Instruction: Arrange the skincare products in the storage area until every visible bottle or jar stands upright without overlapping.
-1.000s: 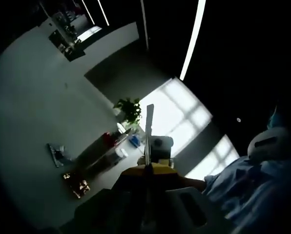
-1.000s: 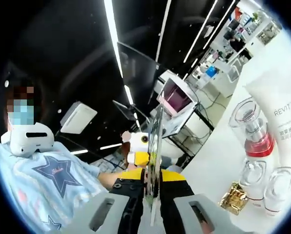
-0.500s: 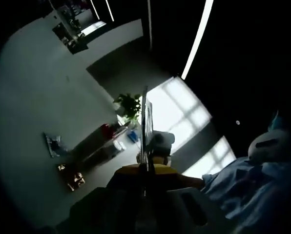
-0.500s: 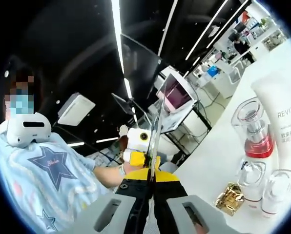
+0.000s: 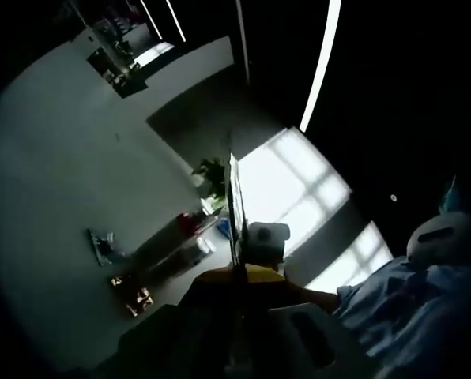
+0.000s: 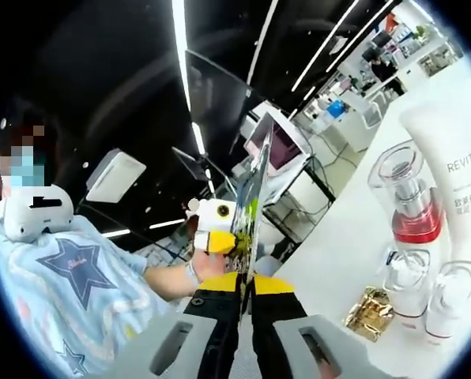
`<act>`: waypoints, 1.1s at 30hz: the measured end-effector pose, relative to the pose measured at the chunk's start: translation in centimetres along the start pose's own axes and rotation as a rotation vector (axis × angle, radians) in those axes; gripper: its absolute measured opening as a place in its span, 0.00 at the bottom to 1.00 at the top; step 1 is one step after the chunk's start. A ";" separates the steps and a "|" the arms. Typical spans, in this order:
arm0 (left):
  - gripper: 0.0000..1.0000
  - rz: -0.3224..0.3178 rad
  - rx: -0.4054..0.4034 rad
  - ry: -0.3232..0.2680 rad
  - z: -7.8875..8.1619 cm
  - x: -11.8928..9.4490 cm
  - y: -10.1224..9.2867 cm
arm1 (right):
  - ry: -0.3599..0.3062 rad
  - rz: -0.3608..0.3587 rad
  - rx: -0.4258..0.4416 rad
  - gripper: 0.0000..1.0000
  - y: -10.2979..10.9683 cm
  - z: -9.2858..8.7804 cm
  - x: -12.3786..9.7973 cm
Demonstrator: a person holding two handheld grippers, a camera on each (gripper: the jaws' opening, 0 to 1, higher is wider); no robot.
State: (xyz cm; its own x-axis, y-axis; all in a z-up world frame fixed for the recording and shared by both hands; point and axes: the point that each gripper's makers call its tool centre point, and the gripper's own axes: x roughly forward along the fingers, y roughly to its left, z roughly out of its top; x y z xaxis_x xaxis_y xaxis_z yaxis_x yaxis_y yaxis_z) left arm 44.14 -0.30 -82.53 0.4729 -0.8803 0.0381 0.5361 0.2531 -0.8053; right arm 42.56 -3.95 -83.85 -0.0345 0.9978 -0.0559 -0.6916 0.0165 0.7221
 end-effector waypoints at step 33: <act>0.00 -0.085 0.134 0.382 -6.9 0.0 -1.9 | -0.046 0.014 0.031 0.00 0.2 1.0 -1.0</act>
State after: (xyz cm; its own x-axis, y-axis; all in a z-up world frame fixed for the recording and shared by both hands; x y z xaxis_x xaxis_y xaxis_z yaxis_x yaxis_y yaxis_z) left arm 38.29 -3.50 -85.06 0.1431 -0.9795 -0.1417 0.6600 0.2011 -0.7238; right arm 43.17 -4.87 -82.98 -0.0101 0.9998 -0.0148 -0.6684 0.0042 0.7438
